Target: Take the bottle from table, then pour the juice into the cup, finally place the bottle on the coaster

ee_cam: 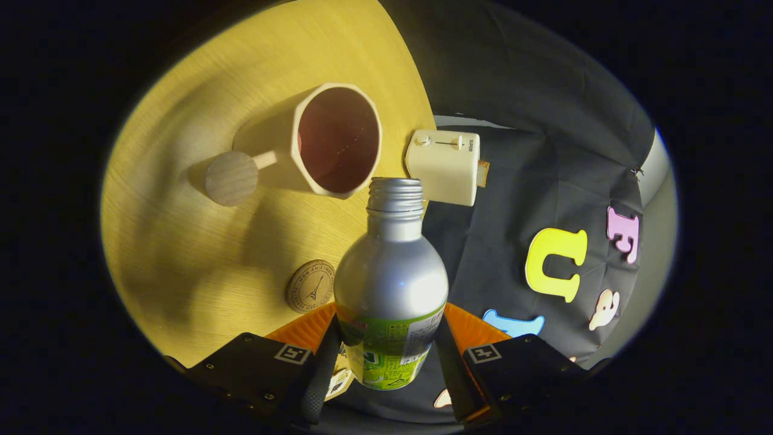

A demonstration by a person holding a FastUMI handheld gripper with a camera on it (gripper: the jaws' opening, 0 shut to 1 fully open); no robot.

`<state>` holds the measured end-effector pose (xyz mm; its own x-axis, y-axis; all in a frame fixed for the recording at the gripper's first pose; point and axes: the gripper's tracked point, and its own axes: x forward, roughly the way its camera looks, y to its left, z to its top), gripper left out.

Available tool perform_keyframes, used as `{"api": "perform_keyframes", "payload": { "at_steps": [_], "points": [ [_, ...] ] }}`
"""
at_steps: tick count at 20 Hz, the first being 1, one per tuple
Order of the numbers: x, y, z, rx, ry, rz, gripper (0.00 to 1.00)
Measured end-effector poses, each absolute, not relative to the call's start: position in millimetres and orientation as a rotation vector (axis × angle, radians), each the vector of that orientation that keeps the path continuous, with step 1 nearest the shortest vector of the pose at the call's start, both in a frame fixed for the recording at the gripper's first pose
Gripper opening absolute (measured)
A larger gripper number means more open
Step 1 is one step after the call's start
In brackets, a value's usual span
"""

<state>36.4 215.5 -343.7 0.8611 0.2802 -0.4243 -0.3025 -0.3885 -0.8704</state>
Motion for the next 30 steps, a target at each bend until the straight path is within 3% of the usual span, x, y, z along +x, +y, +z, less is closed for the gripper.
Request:
{"api": "perform_keyframes", "payload": {
  "at_steps": [30],
  "points": [
    [46.6, 233.7, -309.9, -2.04, -0.138, 0.627, 0.78]
  ]
}}
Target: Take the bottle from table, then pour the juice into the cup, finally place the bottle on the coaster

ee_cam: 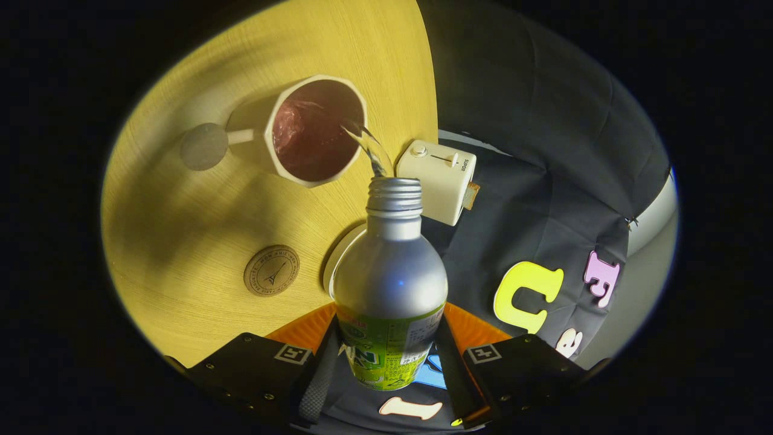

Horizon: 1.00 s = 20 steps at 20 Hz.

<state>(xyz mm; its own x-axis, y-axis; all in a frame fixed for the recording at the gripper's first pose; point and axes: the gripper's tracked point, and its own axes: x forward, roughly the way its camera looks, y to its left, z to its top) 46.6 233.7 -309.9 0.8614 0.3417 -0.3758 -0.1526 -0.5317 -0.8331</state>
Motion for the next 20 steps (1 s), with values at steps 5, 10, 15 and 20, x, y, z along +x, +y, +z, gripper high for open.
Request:
{"api": "perform_keyframes", "payload": {
  "at_steps": [5, 10, 15, 20],
  "points": [
    [47.2, 232.1, -305.3, -2.053, -0.148, 0.624, 0.79],
    [46.6, 234.2, -303.7, -2.07, -0.163, 0.627, 0.78],
    [47.8, 235.1, -301.7, -2.109, -0.182, 0.633, 0.78],
    [47.6, 235.8, -301.4, -2.132, -0.186, 0.631, 0.78]
  ]
}}
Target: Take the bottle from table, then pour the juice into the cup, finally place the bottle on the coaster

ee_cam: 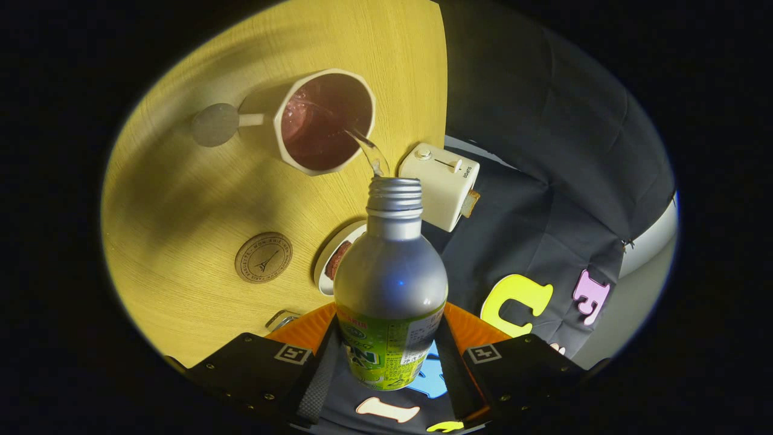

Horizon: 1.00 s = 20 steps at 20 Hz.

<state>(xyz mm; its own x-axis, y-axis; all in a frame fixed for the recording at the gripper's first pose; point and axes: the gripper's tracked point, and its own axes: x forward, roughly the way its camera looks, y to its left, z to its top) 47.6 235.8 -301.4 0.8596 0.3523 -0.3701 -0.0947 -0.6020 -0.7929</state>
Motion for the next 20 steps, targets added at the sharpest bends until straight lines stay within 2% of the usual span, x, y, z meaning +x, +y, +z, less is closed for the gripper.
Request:
{"api": "perform_keyframes", "payload": {
  "at_steps": [20],
  "points": [
    [46.3, 245.7, -296.0, -2.276, -0.25, 0.626, 0.78]
  ]
}}
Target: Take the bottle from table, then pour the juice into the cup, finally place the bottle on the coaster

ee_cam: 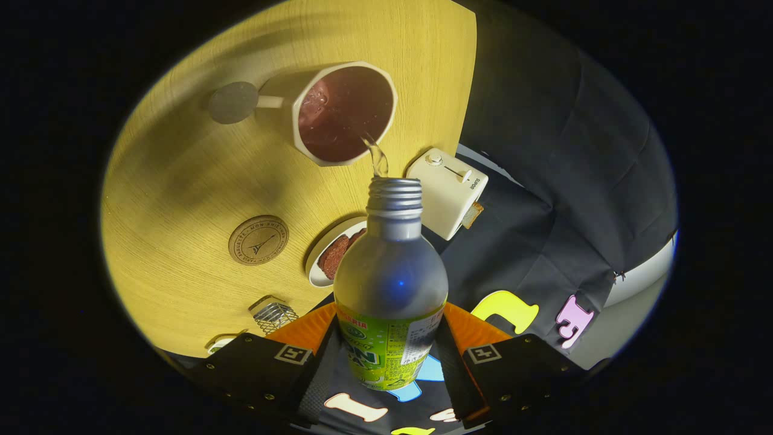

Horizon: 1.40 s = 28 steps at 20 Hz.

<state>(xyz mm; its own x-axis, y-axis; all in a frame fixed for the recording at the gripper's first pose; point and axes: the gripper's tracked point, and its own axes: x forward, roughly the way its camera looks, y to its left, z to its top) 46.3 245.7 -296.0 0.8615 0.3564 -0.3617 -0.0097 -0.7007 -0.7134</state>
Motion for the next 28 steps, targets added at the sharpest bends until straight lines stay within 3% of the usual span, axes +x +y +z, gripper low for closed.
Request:
{"api": "perform_keyframes", "payload": {
  "at_steps": [28],
  "points": [
    [36.9, 256.0, -307.7, -2.315, -0.272, 0.677, 0.79]
  ]
}}
